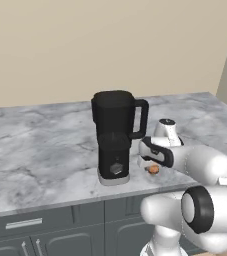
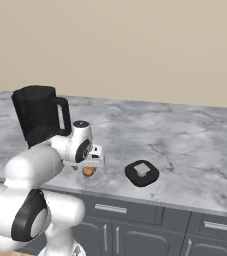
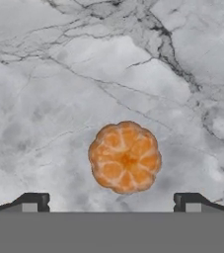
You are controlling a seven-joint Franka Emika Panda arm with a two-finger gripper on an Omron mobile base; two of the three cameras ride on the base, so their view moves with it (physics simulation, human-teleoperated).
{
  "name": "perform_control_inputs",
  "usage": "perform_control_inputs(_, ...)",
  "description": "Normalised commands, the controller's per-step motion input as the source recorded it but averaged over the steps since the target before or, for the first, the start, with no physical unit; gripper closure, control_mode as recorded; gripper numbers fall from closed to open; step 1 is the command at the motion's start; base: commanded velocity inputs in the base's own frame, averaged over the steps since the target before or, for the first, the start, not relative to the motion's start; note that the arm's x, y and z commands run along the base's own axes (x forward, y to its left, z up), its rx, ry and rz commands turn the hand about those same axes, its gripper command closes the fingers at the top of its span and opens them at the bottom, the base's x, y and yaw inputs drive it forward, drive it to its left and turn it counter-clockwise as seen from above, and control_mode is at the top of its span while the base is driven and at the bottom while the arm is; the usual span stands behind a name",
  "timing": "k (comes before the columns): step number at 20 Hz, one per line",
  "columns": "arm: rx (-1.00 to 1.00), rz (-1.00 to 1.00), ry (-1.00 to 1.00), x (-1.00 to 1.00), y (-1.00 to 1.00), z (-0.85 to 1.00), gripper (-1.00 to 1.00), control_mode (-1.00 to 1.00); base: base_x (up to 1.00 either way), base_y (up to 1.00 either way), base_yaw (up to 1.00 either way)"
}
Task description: Open the blender lid, put the tangerine in the blender, close the lid, and start the blender.
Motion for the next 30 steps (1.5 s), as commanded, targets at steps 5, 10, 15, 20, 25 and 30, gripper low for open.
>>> perform_control_inputs(5, 0.0, 0.0, 0.0, 0.2, 0.0, -0.03, -1.0, -1.0, 0.0, 0.0, 0.0)
perform_control_inputs(10, 0.0, 0.0, 0.0, 0.07, 0.0, -0.25, -1.0, -1.0, 0.0, 0.0, 0.0)
perform_control_inputs(15, 0.0, 0.0, 0.0, 0.0, 0.0, -0.34, -1.0, -1.0, 0.0, 0.0, 0.0)
perform_control_inputs(20, 0.0, 0.0, 0.0, 0.0, 0.0, -0.28, 1.0, -1.0, 0.0, 0.0, 0.0)
perform_control_inputs(25, 0.0, 0.0, -0.02, -0.13, 0.0, 0.26, 1.0, -1.0, 0.0, 0.0, 0.0)
perform_control_inputs(30, 0.0, 0.0, -0.08, -0.11, -0.01, 0.9, 1.0, -1.0, 0.0, 0.0, 0.0)
